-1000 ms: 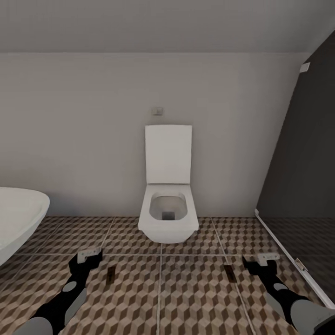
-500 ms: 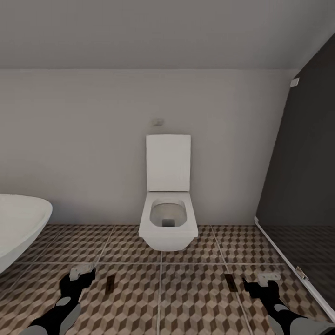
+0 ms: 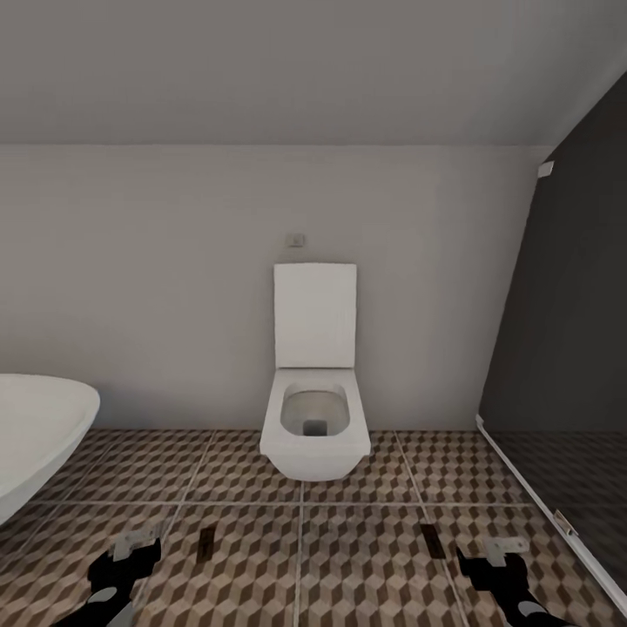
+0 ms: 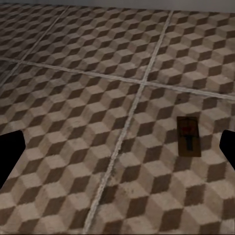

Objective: Take the four mousetraps from the cabinet in the bathroom and place them on the bathroom floor. Make sure all four end up on the same floor surface, and ensure that at least two of them are either under or directly next to the same bathroom sink.

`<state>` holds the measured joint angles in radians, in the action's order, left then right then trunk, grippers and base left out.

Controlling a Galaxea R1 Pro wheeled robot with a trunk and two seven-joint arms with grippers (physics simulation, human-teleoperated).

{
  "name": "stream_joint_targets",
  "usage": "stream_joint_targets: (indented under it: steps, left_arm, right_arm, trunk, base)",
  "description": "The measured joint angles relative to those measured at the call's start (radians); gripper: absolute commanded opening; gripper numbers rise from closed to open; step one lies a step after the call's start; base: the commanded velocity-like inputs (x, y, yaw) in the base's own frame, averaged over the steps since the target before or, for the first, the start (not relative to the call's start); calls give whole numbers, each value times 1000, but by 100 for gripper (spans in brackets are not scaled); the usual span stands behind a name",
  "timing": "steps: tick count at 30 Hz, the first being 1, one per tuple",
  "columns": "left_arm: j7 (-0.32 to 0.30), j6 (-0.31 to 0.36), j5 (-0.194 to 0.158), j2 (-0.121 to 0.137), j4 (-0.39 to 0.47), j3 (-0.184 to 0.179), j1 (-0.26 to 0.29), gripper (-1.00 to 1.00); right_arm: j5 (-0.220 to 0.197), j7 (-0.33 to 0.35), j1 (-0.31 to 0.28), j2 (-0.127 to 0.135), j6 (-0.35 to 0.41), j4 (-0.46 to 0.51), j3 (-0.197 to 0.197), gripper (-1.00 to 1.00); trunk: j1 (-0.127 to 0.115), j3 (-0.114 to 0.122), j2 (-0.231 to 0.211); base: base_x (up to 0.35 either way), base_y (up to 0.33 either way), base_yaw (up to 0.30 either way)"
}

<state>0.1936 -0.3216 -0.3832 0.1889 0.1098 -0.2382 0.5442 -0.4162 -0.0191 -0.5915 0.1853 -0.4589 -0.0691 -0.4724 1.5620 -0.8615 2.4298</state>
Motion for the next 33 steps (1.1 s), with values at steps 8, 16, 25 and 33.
stream_joint_targets:
  steps: [8,16,25,33]
  left_arm:
    - [1,0,0,-2,-77,0,-3,100]
    - [2,2,0,-3,-140,0,-6,100]
    - [2,2,1,-3,-154,0,-10,100]
    - [3,2,1,-4,-170,0,-17,100]
  right_arm:
    - [0,-7,28,-1,0,0,0,100]
    - [0,-7,61,-1,0,0,-1,100]
    - [0,-7,76,-1,1,0,0,100]
    - [0,-4,95,-2,1,0,-1,100]
  trunk:
    - [-27,22,-49]
    - [-35,28,-63]
    - [-69,56,-126]
    - [-100,81,-182]
  base:
    - [0,0,0]
    - [0,0,0]
    - [0,0,0]
    - [0,0,0]
